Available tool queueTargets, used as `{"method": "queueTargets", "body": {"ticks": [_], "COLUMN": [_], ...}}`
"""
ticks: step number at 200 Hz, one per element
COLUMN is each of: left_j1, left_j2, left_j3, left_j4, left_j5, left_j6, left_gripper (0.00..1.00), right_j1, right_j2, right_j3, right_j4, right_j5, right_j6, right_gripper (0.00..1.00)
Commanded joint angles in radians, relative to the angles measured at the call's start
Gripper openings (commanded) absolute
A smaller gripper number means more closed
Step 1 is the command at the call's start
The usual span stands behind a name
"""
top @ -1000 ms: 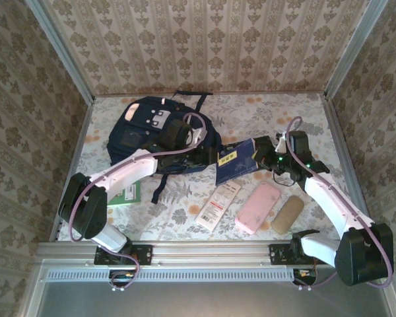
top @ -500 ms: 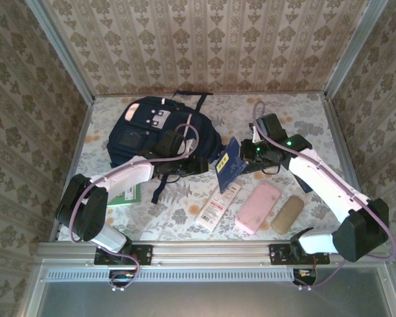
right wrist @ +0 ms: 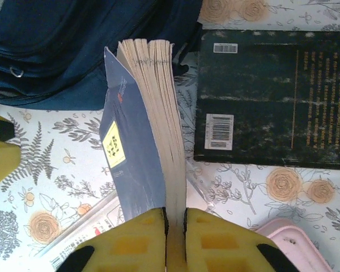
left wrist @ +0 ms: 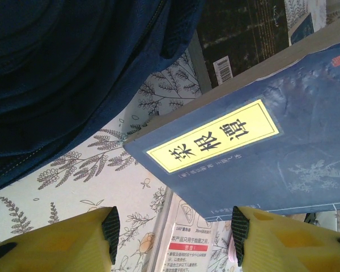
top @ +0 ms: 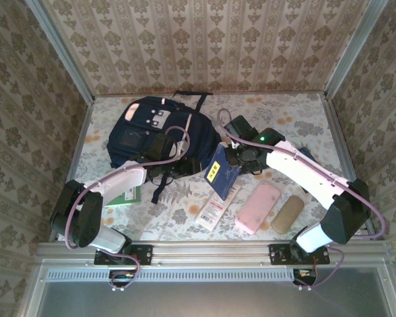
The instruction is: Pack books, pencil case, and school supplies into a backpack
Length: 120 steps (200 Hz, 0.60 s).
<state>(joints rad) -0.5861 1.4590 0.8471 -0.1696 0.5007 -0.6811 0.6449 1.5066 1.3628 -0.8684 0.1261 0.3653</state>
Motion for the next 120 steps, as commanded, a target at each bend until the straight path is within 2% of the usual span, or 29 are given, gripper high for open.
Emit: {"method": "queueTargets", "body": {"ticks": [1, 44, 120], "left_j1": [0.011, 0.012, 0.020], "left_j2": [-0.022, -0.025, -0.011], "left_j3": [-0.020, -0.032, -0.054], "left_j4": [0.018, 0.024, 0.055], "left_j5": [0.006, -0.002, -0.007], "left_j6": [-0.002, -0.006, -0.024], "left_gripper": [0.57, 0.57, 0.58], "right_j1": [0.034, 0.077, 0.169], "right_j2": [0.019, -0.002, 0.069], "right_j3": [0.018, 0.024, 0.031], "right_j4": [-0.064, -0.057, -0.062], "right_j5": [0.006, -0.029, -0.067], "right_j6": [-0.020, -0.005, -0.010], "right_gripper": [0.18, 0.18, 0.34]}}
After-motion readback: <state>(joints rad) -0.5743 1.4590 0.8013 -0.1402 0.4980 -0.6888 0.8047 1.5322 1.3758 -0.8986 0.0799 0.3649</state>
